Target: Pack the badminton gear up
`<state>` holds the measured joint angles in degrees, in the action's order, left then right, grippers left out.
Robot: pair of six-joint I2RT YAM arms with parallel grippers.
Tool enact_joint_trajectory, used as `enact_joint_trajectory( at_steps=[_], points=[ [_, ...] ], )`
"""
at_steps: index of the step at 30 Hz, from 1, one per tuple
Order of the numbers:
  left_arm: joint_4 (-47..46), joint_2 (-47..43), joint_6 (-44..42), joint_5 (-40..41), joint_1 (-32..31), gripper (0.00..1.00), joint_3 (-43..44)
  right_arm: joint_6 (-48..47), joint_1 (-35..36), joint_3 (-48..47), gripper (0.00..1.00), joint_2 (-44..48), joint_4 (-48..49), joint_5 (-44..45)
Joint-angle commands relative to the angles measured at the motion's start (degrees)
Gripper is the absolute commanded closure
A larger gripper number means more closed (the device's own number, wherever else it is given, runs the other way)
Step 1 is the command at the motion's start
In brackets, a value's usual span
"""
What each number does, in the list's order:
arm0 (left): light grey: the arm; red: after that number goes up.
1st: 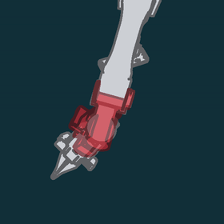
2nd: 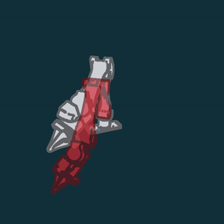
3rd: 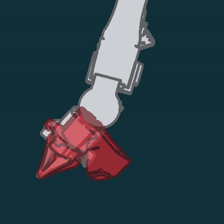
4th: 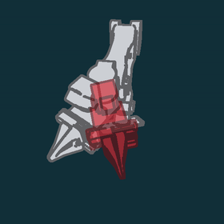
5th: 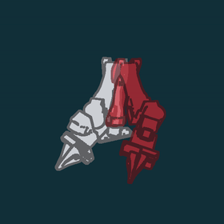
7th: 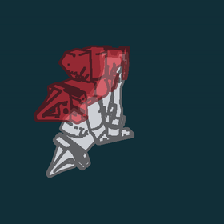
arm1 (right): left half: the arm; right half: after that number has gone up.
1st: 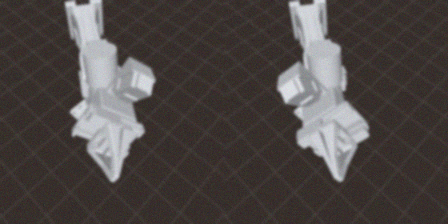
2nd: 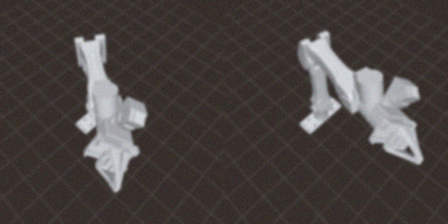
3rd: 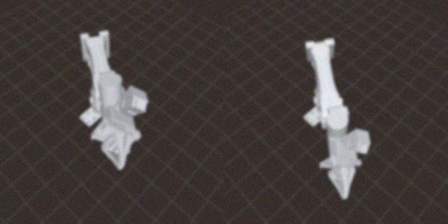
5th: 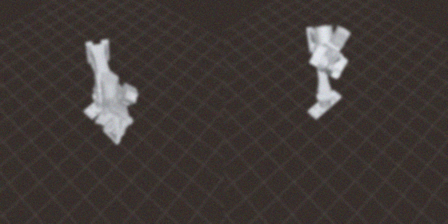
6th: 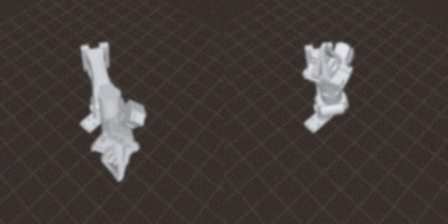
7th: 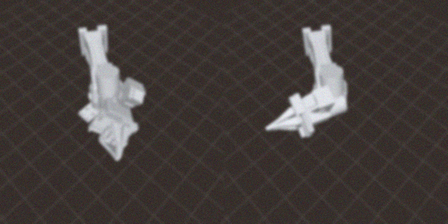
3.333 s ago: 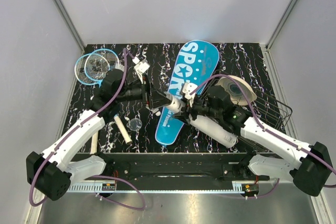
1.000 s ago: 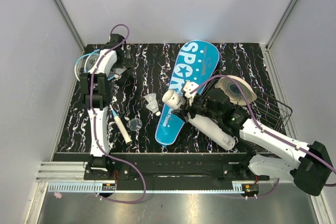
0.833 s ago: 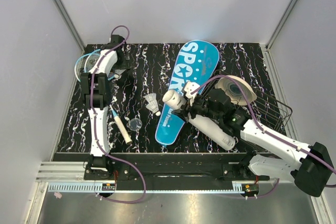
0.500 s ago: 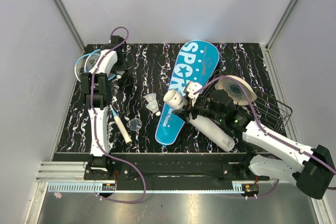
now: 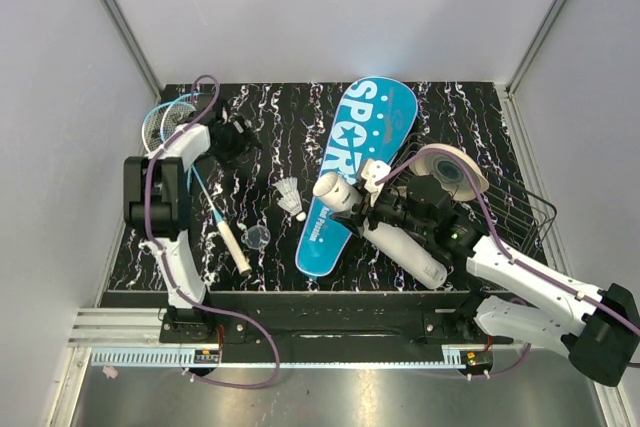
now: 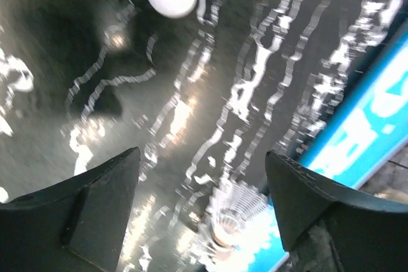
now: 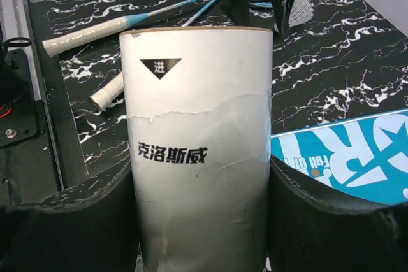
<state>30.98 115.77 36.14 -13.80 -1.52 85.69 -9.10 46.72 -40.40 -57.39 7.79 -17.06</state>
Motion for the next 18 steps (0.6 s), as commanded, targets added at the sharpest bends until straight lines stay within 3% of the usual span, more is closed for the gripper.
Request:
enact_joint_trajectory(
  at_steps=[1,7,13,18],
  points=[
    [-12.19,-11.96,2.04,-5.45,0.2,0.13,-2.91,2.07,0.21,1.38,0.71,0.87,3.89,-1.84],
    [-2.15,-5.38,-16.68,-4.05,1.43,0.06,13.96,3.56,0.21,0.59,0.7,-0.71,4.25,-3.42],
    [-6.62,6.37,-20.14,-8.95,1.43,0.1,25.57,4.53,0.21,-0.82,0.71,-0.27,1.53,-4.39],
    [-12.69,15.71,-16.11,-14.14,2.66,0.1,34.45,4.8,0.3,-1.35,0.7,0.08,-0.85,-3.33]
  ],
)
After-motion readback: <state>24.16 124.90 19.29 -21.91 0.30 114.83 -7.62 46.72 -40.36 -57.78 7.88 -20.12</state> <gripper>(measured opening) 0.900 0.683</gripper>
